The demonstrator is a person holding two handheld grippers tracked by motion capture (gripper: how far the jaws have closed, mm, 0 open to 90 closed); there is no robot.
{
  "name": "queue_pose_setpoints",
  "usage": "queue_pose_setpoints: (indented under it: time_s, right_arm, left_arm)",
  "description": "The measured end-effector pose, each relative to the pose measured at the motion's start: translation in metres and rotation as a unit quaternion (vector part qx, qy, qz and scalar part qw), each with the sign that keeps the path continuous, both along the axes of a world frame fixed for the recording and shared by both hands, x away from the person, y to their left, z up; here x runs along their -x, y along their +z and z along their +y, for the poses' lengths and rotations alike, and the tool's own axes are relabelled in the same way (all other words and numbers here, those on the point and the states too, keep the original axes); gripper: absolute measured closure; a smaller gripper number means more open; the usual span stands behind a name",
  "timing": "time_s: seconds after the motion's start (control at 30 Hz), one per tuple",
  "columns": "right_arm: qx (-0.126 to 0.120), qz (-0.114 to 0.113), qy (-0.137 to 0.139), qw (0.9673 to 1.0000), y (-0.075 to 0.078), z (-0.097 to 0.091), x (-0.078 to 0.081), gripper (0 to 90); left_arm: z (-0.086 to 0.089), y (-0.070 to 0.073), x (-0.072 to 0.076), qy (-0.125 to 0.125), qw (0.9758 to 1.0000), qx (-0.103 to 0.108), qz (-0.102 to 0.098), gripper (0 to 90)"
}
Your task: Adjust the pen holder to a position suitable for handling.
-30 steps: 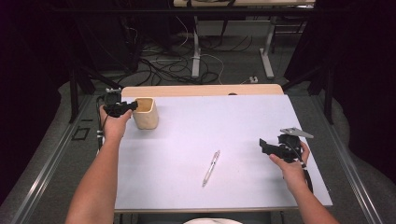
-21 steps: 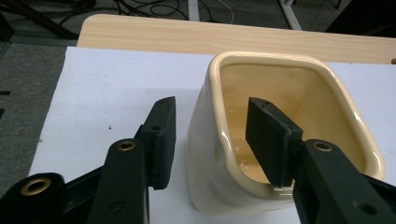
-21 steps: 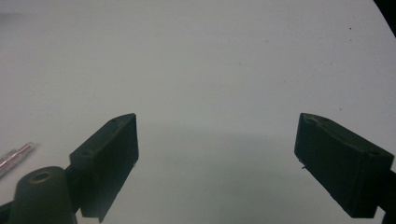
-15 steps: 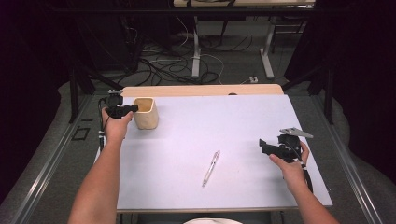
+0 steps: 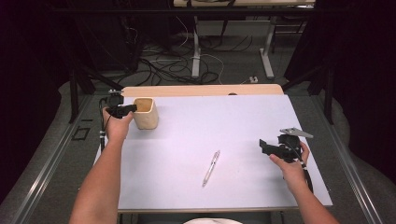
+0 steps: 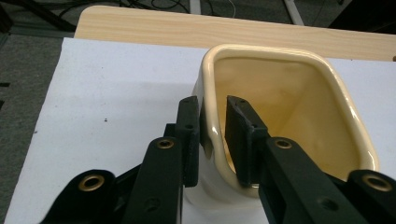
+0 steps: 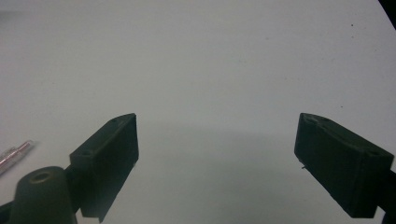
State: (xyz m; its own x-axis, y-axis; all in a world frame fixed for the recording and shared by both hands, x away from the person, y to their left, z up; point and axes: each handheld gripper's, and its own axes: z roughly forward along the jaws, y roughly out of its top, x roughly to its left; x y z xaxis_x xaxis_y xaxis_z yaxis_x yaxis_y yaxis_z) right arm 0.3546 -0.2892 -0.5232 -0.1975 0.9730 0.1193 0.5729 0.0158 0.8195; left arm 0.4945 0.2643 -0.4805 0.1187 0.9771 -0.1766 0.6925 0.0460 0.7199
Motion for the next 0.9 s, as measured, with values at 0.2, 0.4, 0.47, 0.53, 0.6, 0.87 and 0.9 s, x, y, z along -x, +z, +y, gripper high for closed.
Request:
queue_pose_setpoints:
  time_s: [0.2, 0.4, 0.47, 0.53, 0.6, 0.87, 0.9]
  right_arm:
    - [-0.001, 0.001, 0.000, 1.0000, 0.0002, 0.0005, 0.0004, 13.3]
    - [0.001, 0.001, 0.000, 1.0000, 0.0001, 0.0003, 0.0003, 13.4]
    - [0.001, 0.002, 0.000, 1.0000, 0.0001, 0.0004, 0.0003, 13.4]
    - [-0.002, 0.003, -0.002, 1.0000, 0.0001, 0.0010, 0.0004, 13.4]
    - [-0.001, 0.003, -0.001, 1.0000, 0.0001, 0.0009, 0.0004, 13.4]
    - [0.000, 0.002, -0.001, 1.0000, 0.0000, 0.0010, 0.0004, 13.8]
    - [-0.001, 0.003, -0.002, 1.0000, 0.0000, 0.0009, 0.0004, 13.8]
  left_arm:
    - [-0.0014, 0.0010, 0.0025, -0.001, 0.9999, -0.016, 0.003, 77.9]
    - [-0.0026, 0.0036, 0.0053, 0.001, 0.9994, -0.028, 0.021, 81.2]
    - [-0.0028, 0.0040, 0.0057, 0.003, 0.9992, -0.033, 0.024, 82.5]
    - [-0.0036, 0.0044, 0.0063, 0.003, 0.9990, -0.036, 0.026, 82.9]
    - [-0.0038, 0.0049, 0.0067, 0.003, 0.9988, -0.039, 0.030, 83.0]
    - [-0.0047, 0.0060, 0.0087, 0.018, 0.9981, -0.046, 0.036, 83.8]
    - [-0.0054, 0.0065, 0.0092, 0.020, 0.9980, -0.044, 0.040, 83.9]
